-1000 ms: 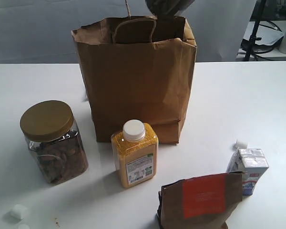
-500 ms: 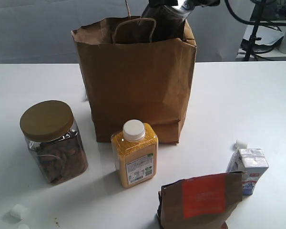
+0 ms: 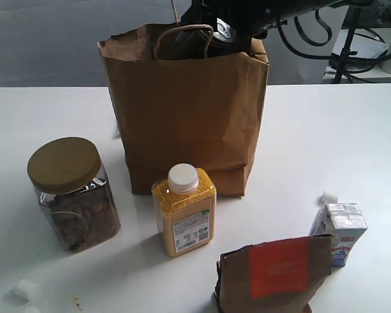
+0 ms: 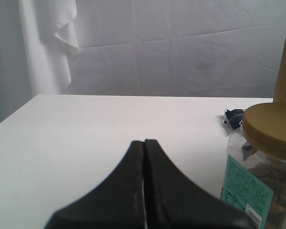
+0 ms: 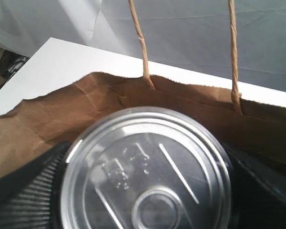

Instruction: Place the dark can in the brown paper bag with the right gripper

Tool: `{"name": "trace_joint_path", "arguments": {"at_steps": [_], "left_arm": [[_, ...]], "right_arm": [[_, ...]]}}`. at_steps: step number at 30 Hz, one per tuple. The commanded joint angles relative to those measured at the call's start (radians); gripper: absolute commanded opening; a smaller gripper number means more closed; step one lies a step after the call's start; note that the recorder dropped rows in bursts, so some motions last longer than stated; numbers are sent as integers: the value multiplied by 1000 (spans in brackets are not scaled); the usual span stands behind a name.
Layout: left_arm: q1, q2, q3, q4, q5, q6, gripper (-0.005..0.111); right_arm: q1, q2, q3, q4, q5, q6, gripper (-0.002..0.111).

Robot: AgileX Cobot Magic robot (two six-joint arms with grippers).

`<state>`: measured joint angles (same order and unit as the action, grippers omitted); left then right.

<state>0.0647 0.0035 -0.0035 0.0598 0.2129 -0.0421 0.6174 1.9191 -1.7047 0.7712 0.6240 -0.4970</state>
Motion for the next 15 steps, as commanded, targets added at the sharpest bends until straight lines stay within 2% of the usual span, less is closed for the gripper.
{"name": "trace_joint_path", "arguments": {"at_steps": [1,7,15], "left_arm": [[-5,-3,4,3,-5,-3,0],[-5,-3,4,3,-5,-3,0],[-5,-3,4,3,-5,-3,0]], "right_arm": [[2,-18,-8,40,-33,-8,68],[2,-18,-8,35,-9,-6,91],[2,-49,-8,52,48,72,92]]}}
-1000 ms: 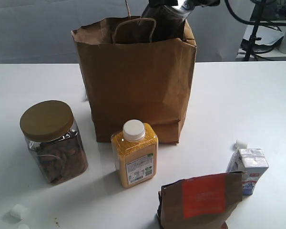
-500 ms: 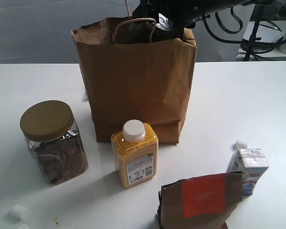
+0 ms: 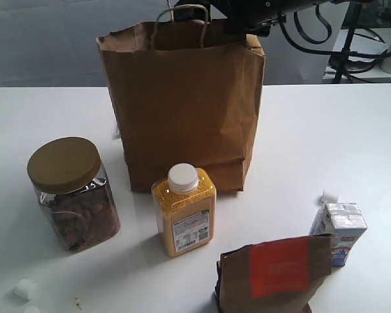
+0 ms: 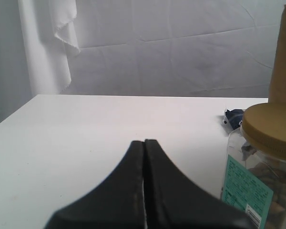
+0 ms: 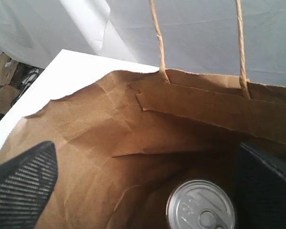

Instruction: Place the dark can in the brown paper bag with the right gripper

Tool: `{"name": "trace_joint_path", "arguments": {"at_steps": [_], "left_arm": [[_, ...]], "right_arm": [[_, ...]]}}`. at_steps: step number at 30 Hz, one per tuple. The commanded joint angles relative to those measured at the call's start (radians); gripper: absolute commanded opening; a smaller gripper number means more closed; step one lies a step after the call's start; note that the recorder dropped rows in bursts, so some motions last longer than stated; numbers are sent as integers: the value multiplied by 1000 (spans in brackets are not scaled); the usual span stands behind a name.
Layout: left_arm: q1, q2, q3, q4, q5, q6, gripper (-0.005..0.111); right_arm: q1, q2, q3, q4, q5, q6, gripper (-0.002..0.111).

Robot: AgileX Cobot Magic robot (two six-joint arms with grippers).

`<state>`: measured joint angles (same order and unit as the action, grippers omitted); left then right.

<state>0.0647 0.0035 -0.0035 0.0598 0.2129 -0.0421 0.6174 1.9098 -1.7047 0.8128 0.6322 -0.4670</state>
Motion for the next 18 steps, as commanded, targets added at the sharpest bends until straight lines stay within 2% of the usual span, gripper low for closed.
{"name": "trace_joint_path", "arguments": {"at_steps": [1,3,6,14,16,18], "left_arm": [[-5,-3,4,3,-5,-3,0],[-5,-3,4,3,-5,-3,0],[-5,-3,4,3,-5,-3,0],[-5,-3,4,3,-5,-3,0],[-5,-3,4,3,-5,-3,0],[-5,-3,4,3,-5,-3,0]], "right_arm": [[2,-55,-8,10,50,45,91],[2,-89,-8,10,75,47,87],[2,-151,-8,1,121,47,74],[2,-338,-8,-138,252,109,14],[2,-373,-8,-162,290,116,2],[2,-408,-6,-210,331,142,0]]}}
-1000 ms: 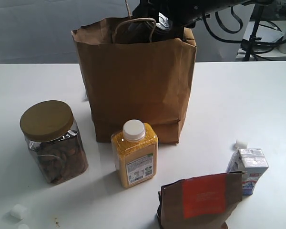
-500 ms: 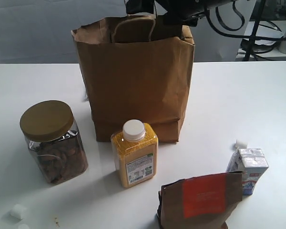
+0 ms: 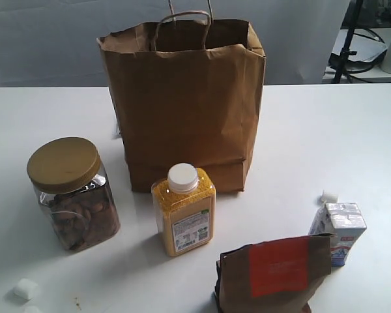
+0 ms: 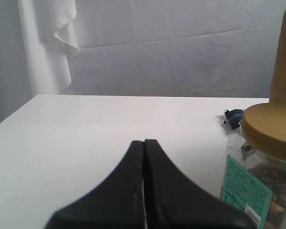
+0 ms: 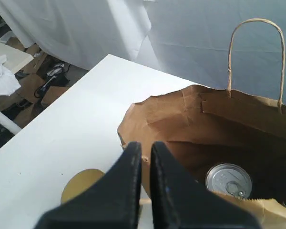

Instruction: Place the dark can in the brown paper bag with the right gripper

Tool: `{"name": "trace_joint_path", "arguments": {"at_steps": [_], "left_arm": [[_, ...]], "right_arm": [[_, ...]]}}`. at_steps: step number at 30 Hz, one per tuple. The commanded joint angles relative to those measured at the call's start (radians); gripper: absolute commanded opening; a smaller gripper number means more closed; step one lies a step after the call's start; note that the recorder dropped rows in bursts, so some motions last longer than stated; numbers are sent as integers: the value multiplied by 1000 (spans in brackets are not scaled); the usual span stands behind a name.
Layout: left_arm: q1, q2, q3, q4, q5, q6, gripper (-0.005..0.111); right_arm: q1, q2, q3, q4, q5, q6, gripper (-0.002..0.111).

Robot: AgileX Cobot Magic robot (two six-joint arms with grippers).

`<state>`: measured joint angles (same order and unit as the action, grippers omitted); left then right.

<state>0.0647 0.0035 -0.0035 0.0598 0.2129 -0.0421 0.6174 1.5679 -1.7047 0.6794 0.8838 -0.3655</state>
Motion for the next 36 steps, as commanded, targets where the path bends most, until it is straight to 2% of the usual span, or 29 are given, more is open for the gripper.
{"name": "trace_joint_path", "arguments": {"at_steps": [1,10,14,18,22,29,33,36], "left_arm": [[-5,-3,4,3,-5,-3,0],[-5,-3,4,3,-5,-3,0],[-5,-3,4,3,-5,-3,0],[-5,-3,4,3,-5,-3,0],[-5,-3,4,3,-5,-3,0],[-5,-3,4,3,-5,-3,0],[-5,-3,4,3,-5,-3,0],[-5,-3,4,3,-5,-3,0]], "right_arm": [[2,-88,4,-102,94,61,0],[2,-371,274,-346,52,160,0],[2,-545,478,-394,-76,211,0],[0,-742,673,-561,-210,365,0],[-12,-891,859,-656,-308,420,0],[-161,-1146,1138,-834,-377,580,0],[-256,-1279,1283,-837,-450,576,0],[-311,-1402,1380,-834,-551,673,0]]}}
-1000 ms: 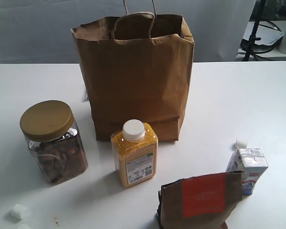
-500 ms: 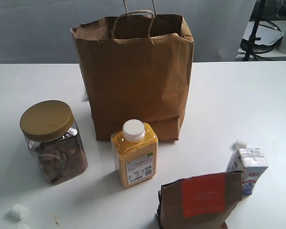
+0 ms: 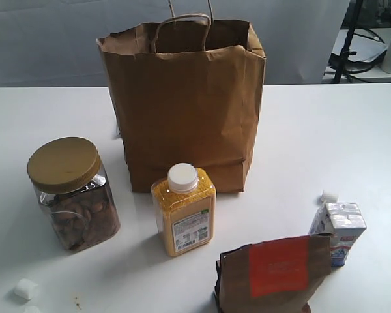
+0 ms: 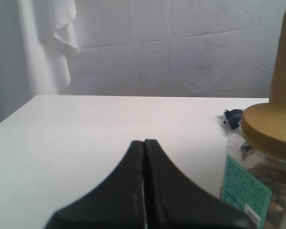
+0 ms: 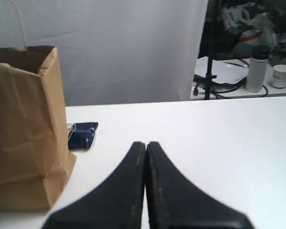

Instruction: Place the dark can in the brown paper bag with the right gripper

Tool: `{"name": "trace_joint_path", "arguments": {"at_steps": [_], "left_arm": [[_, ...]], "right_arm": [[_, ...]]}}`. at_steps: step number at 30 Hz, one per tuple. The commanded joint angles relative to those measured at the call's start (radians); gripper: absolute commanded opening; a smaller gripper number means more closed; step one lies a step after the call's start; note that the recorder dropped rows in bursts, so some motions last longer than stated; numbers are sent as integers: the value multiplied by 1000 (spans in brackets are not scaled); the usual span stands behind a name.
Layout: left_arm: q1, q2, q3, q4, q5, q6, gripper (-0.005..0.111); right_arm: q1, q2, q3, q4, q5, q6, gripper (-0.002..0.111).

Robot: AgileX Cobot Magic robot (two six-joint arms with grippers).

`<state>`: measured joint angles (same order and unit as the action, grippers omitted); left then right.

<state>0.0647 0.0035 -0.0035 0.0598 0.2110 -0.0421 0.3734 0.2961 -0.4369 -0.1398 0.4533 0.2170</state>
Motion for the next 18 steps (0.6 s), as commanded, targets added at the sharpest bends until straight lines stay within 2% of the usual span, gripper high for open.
{"name": "trace_joint_path", "arguments": {"at_steps": [1,5,8,18], "left_arm": [[-5,-3,4,3,-3,-3,0],[-5,-3,4,3,-3,-3,0],[-6,-3,4,3,-3,-3,0],[-6,-3,4,3,-3,-3,0]], "right_arm": [[-85,-171,139,-16,-127,104,0],[-140,-296,237,-16,-149,128,0],[-148,-296,284,-14,-189,123,0],[-148,-296,437,78,-260,-127,0]]}}
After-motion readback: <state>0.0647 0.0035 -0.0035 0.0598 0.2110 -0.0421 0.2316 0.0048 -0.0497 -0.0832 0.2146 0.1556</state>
